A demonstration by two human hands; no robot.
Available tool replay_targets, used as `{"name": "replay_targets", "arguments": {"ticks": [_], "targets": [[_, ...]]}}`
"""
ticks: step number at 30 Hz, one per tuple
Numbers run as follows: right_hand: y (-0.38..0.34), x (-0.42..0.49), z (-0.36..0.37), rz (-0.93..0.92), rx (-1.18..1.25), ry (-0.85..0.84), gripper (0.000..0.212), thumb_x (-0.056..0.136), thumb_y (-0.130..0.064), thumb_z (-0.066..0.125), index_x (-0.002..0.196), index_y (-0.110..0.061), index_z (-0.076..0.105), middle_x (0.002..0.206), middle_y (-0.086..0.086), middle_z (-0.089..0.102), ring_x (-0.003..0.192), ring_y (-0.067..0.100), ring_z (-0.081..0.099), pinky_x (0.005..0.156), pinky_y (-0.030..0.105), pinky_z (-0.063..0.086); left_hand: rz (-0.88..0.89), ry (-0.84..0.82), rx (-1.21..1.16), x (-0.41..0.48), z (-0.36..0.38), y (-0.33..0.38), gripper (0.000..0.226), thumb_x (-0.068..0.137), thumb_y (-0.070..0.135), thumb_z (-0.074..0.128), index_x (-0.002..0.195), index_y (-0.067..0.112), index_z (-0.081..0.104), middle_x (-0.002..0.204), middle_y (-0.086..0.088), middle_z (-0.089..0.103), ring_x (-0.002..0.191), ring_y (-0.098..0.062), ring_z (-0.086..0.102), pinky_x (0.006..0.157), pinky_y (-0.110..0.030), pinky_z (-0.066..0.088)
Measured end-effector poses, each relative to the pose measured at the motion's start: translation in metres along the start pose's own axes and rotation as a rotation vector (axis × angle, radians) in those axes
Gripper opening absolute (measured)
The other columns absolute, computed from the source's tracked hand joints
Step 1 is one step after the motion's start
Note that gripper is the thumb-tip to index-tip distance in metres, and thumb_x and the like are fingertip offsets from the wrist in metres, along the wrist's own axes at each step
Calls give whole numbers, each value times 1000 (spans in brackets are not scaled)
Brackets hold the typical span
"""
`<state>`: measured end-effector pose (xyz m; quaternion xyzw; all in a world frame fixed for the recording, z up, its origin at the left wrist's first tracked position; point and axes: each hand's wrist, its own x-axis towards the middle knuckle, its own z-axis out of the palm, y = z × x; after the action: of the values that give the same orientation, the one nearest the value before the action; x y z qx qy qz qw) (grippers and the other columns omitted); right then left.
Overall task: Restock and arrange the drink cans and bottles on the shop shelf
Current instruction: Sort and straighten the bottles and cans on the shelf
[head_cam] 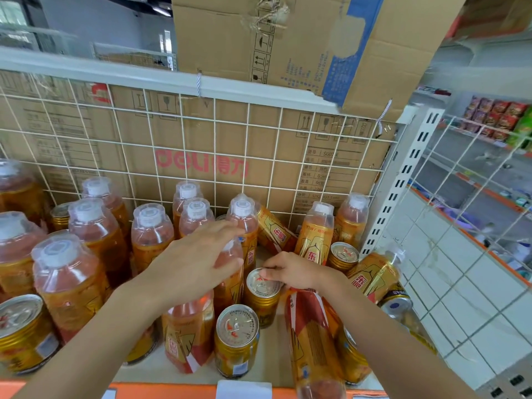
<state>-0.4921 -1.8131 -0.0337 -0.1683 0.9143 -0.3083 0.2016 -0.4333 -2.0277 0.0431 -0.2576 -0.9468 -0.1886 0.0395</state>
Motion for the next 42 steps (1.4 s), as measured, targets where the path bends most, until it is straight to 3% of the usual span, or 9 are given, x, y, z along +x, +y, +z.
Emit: {"name": "replay_targets", "arguments": {"ticks": [3,5,7,10,14,20,25,34,42], "targets": [[2,3,-9,-49,-66,69,23,98,-30,45,81,-23,58,76,-7,58,72,10,58,68,28,49,-8,-31,-6,2,-1,-2,62,81,65,30,139,41,30,145,23,25,133,2,23,102,-28,35],[2,7,-22,-73,-32,251,22,99,-26,43,101,-18,63,89,-3,63,83,16,62,79,35,51,-5,-37,-41,4,-2,-4,78,66,71,16,135,41,35,136,27,30,131,2,25,103,-28,34],[-1,13,-38,-96,-47,453,24,97,-17,46,116,-16,60,99,-5,61,89,13,59,80,28,47,-6,-40,-61,8,-3,-5,81,64,71,14,133,38,40,129,28,34,128,1,30,104,-26,32],[-4,27,-58,-133,-96,546,38,91,-9,55,128,-18,53,119,-1,60,102,13,57,88,27,46,-23,-9,-89,18,-6,-2,71,74,69,27,134,32,41,135,17,41,127,-4,36,102,-25,31],[-9,54,-70,-220,-120,527,45,91,-6,55,134,-18,50,129,4,57,114,17,55,100,33,42,-47,-17,-31,39,-9,6,59,95,40,44,147,25,20,156,9,14,142,-9,14,112,-26,16],[-28,94,-83,-337,-199,352,45,94,-1,44,133,-20,51,136,5,53,122,19,51,101,28,40,-91,-153,45,62,5,1,73,95,41,43,149,22,-2,157,6,-10,143,-8,-8,118,-37,8],[-26,107,-86,-386,-340,245,40,94,-2,46,130,-16,55,136,4,51,124,17,47,104,33,37,-85,-154,60,63,10,-5,74,95,41,44,149,23,-3,157,7,-10,143,-7,-8,118,-36,9],[-30,110,-87,-358,-208,225,19,82,-8,65,99,-16,64,97,4,66,90,20,61,81,42,51,-85,-123,39,62,12,-6,73,95,39,45,149,26,-3,157,10,-9,143,-4,-8,118,-35,9],[-33,101,-93,-329,-96,248,31,79,-1,68,106,-16,63,104,3,65,97,21,62,88,42,51,-84,-118,52,62,14,-8,73,95,39,45,150,24,-1,157,8,-6,143,-7,-6,118,-33,10]]}}
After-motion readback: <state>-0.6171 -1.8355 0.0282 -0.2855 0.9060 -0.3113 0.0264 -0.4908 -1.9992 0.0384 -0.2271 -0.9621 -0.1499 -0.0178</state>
